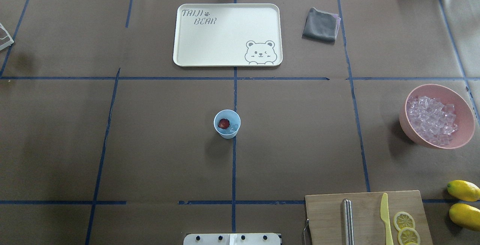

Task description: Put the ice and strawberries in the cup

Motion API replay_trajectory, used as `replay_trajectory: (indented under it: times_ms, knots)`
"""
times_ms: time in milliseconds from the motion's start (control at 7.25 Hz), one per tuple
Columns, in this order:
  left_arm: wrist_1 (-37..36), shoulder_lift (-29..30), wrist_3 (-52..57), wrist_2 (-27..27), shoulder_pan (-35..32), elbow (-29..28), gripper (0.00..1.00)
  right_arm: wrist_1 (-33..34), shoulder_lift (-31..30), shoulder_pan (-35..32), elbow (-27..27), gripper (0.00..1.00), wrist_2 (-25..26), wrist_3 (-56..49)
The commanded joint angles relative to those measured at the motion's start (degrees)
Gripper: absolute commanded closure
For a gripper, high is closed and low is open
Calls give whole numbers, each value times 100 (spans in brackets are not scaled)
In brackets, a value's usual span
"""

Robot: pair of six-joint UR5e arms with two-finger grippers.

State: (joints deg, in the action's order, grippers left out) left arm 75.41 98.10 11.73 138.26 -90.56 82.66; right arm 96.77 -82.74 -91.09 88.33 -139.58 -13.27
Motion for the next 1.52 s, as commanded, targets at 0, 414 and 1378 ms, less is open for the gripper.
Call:
replay_trajectory:
  times_ms: [0, 414, 1378]
  knots:
    - [410, -150, -12, -9, -136, 118, 0, 0, 4, -6, 0, 0, 1, -9]
    - [1107, -318, -539, -245, -137, 145, 0, -9, 12, -23, 0, 0, 1, -9]
    - [1055, -440, -865, -83, -119, 251, 0, 0, 4, -41, -17, 0, 1, -9]
